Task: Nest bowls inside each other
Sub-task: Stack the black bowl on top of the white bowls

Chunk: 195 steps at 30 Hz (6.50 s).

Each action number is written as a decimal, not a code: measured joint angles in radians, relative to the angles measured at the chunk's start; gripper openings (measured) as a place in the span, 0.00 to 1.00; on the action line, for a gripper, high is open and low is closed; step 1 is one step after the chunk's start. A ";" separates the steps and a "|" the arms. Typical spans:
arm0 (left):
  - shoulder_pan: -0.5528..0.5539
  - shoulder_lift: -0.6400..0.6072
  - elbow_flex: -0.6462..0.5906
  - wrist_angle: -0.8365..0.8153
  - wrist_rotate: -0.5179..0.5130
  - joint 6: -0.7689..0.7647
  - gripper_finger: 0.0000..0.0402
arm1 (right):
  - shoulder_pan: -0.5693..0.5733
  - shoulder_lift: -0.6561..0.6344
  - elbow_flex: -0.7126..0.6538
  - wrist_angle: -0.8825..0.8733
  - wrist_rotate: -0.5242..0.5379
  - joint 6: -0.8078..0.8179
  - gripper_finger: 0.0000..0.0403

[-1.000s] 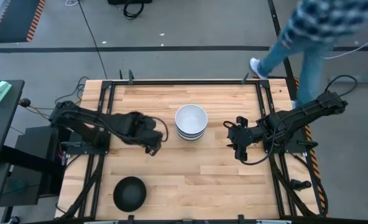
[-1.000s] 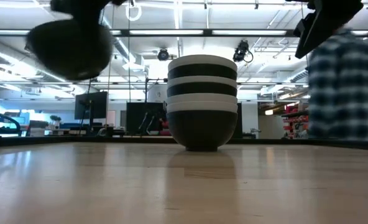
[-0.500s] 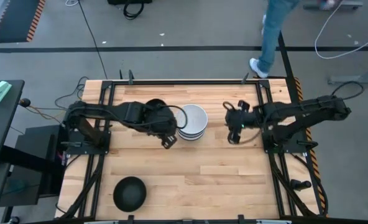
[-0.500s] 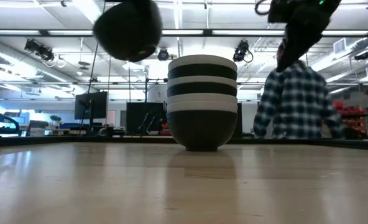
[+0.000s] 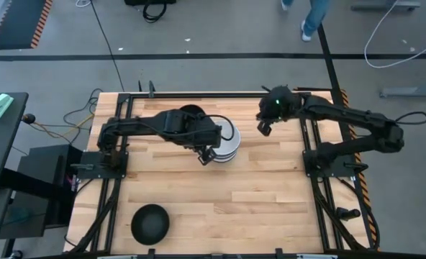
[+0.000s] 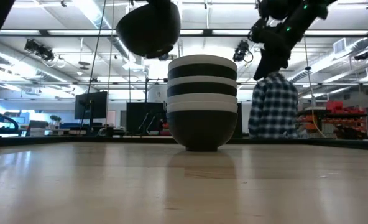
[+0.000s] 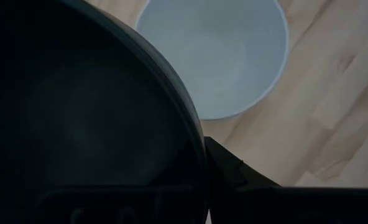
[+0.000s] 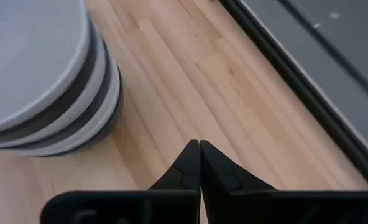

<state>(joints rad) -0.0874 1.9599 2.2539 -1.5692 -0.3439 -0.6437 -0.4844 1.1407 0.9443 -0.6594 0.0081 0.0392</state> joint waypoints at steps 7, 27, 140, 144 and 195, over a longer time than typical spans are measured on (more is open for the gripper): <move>0.007 0.006 0.018 -0.001 -0.001 0.012 0.03 | -0.192 0.187 -0.008 0.187 -0.251 -0.046 0.01; 0.000 0.006 0.018 0.001 0.000 0.028 0.02 | -0.207 0.505 -0.018 0.489 -0.584 -0.134 0.00; -0.124 0.135 -0.013 -0.002 0.256 -0.079 0.04 | 0.199 0.611 0.007 0.547 -0.357 -0.032 0.07; -0.123 0.125 -0.013 -0.002 0.260 -0.084 0.09 | 0.200 0.611 0.007 0.546 -0.357 -0.032 0.07; -0.158 0.144 -0.011 -0.001 0.153 -0.027 0.03 | 0.200 0.610 0.007 0.545 -0.357 -0.032 0.10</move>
<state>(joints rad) -0.2457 2.1035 2.2429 -1.5706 -0.1907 -0.6708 -0.2848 1.7512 0.9512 -0.1146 -0.3489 0.0067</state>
